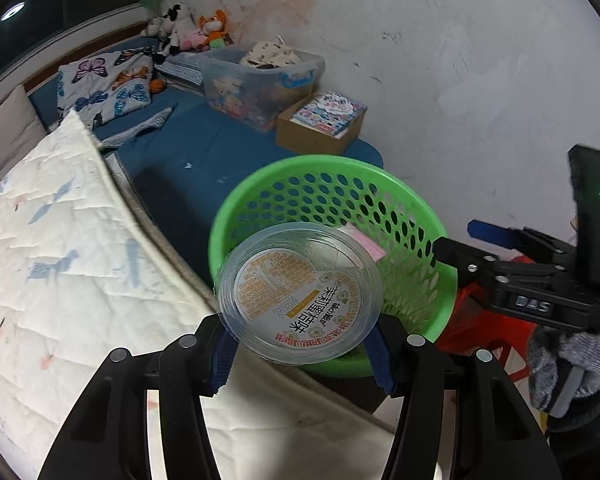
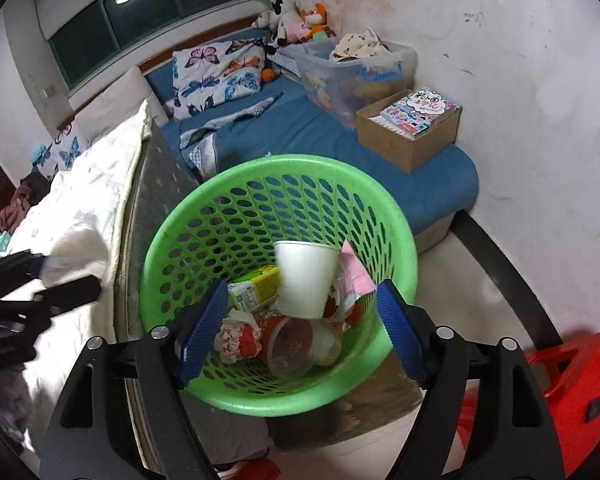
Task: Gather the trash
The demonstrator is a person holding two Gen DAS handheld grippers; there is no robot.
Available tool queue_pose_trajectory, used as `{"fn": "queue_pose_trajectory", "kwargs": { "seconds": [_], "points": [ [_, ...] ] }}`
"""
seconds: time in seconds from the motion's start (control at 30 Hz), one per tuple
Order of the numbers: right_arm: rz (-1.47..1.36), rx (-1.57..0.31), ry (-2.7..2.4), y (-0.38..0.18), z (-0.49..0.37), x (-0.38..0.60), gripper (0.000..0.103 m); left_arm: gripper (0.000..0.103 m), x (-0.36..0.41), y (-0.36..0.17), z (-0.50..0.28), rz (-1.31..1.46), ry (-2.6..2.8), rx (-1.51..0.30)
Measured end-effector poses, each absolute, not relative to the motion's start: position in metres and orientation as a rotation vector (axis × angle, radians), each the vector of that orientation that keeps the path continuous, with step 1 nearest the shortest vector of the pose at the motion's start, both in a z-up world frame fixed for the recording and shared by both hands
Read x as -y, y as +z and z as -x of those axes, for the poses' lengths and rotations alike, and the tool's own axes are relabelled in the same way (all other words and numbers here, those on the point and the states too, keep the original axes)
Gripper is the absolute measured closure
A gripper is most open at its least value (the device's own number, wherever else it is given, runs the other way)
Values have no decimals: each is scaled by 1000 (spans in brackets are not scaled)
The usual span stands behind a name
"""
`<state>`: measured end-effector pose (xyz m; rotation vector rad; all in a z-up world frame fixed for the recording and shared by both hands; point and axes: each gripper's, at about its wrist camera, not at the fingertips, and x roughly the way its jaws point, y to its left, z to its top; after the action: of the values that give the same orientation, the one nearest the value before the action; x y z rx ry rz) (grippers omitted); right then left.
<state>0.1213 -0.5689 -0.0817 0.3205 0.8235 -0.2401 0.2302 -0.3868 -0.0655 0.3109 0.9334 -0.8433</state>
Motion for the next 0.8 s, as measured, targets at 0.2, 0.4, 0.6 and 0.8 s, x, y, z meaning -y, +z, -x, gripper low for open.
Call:
{"fn": "queue_pose_trajectory", "kwargs": {
  "seconds": [0.2, 0.4, 0.6, 0.8],
  "points": [
    [-348, -793, -247, -76, -104, 576, 22, 49, 406, -79, -229, -320, -850, -973],
    [-368, -784, -254, -77, -95, 580, 22, 42, 416, -90, -230, -323, -850, -1014],
    [-382, -787, -251, -79, -93, 579, 22, 31, 414, -88, -224, -328, -861, -986],
    [-381, -766, -220, -72, -87, 563, 17, 29, 388, -67, -220, -318, -836, -930]
  ]
}}
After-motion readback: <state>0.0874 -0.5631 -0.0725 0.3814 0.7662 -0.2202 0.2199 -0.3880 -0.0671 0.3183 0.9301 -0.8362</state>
